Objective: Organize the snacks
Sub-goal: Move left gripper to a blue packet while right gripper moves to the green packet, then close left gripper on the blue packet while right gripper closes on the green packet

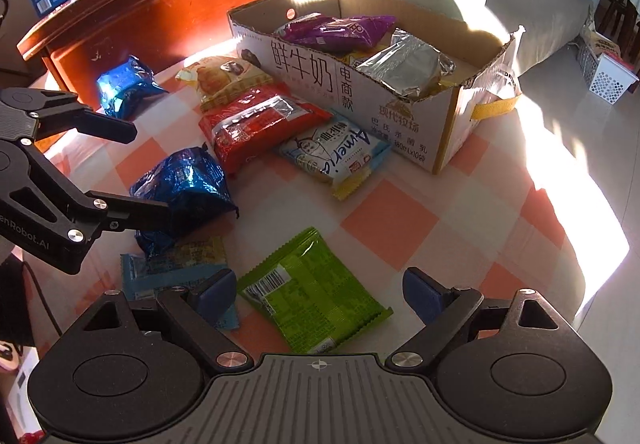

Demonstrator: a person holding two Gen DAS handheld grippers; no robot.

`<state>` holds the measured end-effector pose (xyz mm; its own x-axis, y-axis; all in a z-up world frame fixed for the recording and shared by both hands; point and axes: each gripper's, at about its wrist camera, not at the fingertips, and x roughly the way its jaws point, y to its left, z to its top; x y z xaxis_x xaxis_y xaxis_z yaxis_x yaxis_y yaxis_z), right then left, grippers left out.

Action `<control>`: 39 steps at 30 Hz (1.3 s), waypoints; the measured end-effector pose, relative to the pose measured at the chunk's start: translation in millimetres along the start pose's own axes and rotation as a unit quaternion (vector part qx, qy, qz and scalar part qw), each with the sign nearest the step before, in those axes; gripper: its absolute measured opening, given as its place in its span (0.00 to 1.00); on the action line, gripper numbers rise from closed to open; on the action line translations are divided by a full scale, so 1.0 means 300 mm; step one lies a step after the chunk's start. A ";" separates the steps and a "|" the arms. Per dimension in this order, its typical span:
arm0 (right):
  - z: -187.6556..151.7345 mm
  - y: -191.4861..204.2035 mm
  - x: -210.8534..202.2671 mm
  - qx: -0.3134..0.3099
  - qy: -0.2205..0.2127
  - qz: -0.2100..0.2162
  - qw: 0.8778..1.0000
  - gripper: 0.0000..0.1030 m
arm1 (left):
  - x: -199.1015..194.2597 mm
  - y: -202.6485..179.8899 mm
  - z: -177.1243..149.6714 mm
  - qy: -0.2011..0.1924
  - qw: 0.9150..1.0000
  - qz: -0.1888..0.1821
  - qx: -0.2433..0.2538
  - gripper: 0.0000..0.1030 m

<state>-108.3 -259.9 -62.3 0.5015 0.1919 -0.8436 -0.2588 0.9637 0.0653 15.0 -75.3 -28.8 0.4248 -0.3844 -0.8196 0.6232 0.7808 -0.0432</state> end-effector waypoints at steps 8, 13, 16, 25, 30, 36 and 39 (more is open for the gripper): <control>-0.028 0.033 0.056 -0.062 0.033 0.011 0.997 0.89 | 0.072 -0.006 -0.014 0.025 1.000 0.002 0.008 0.97; -0.015 0.032 0.096 -0.078 0.040 0.016 0.996 0.89 | 0.108 0.000 -0.018 0.033 0.999 0.006 0.005 0.97; -0.003 0.028 0.122 -0.076 0.045 0.015 0.996 0.89 | 0.123 0.014 -0.017 0.036 0.999 0.005 -0.008 0.97; 0.008 0.027 0.147 -0.057 0.044 0.018 0.997 0.91 | 0.150 0.026 -0.012 0.039 0.999 0.015 -0.021 0.94; 0.006 0.032 0.133 -0.051 0.043 0.016 0.998 0.83 | 0.158 0.025 -0.019 0.045 0.999 0.025 -0.013 0.83; 0.027 0.044 0.118 -0.033 0.034 0.018 0.999 0.52 | 0.142 0.030 -0.017 0.036 0.999 0.020 -0.022 0.65; 0.035 0.044 0.113 -0.019 0.029 0.023 0.999 0.51 | 0.129 0.035 -0.016 0.030 0.999 0.030 -0.023 0.64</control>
<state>-86.0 -238.8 -84.4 0.4401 0.2232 -0.8698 -0.3113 0.9465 0.0853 35.0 -79.5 -63.8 0.4191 -0.3077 -0.8542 0.5672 0.8234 -0.0183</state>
